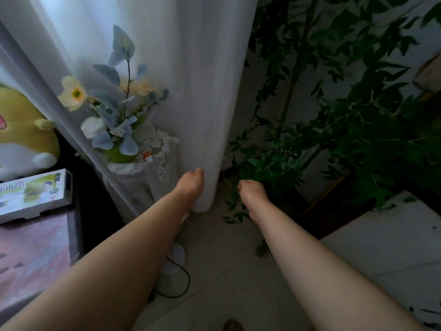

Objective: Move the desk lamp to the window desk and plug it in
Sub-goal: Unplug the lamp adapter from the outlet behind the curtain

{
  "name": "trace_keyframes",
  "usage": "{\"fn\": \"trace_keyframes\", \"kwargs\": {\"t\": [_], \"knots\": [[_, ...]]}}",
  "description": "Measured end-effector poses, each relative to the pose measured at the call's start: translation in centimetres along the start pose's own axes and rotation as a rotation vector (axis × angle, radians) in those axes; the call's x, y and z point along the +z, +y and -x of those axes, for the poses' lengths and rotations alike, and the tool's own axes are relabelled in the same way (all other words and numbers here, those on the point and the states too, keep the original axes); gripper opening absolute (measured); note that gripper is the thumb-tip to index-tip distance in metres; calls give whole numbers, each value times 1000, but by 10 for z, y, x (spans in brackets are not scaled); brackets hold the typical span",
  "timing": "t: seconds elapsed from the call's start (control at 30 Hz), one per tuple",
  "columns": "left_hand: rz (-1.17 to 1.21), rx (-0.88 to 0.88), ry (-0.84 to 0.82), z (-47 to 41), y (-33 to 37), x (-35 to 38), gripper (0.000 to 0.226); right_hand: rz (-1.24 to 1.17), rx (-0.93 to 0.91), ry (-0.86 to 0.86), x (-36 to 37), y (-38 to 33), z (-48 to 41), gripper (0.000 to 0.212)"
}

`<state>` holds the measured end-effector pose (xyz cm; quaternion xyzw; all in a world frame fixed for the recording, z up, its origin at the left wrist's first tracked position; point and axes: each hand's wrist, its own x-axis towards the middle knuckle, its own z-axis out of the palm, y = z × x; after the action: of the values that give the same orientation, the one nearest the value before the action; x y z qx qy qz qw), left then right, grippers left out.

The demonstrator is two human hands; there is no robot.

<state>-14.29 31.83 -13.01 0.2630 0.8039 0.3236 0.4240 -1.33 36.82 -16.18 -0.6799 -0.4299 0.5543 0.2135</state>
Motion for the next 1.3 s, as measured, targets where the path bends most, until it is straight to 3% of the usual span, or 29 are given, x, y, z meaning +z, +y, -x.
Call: {"fn": "trace_keyframes", "kwargs": {"t": [0.17, 0.3, 0.5, 0.63, 0.9, 1.03, 1.17, 1.3], "knots": [[64, 1, 10, -23, 0, 2, 45, 11, -38, -47, 13, -17, -15, 27], [60, -16, 25, -49, -2, -1, 39, 43, -49, -90, 30, -20, -32, 38], [103, 7, 1, -88, -5, -7, 37, 81, -90, -16, 76, -16, -74, 38], [127, 35, -14, -128, -25, -1, 29, 72, -98, -2, 103, -1, -103, 33], [98, 74, 25, -232, -97, 51, 38, 41, -170, 45, 147, 63, -200, 44], [86, 277, 75, -285, -126, 82, 37, -12, -198, 75, 168, 89, -261, 48], [-15, 559, 186, -346, -157, 113, 32, -244, -211, 88, 186, 112, -323, 45], [-404, 899, 329, -398, -178, 133, 28, -365, -325, 106, 205, 145, -384, 47]]}}
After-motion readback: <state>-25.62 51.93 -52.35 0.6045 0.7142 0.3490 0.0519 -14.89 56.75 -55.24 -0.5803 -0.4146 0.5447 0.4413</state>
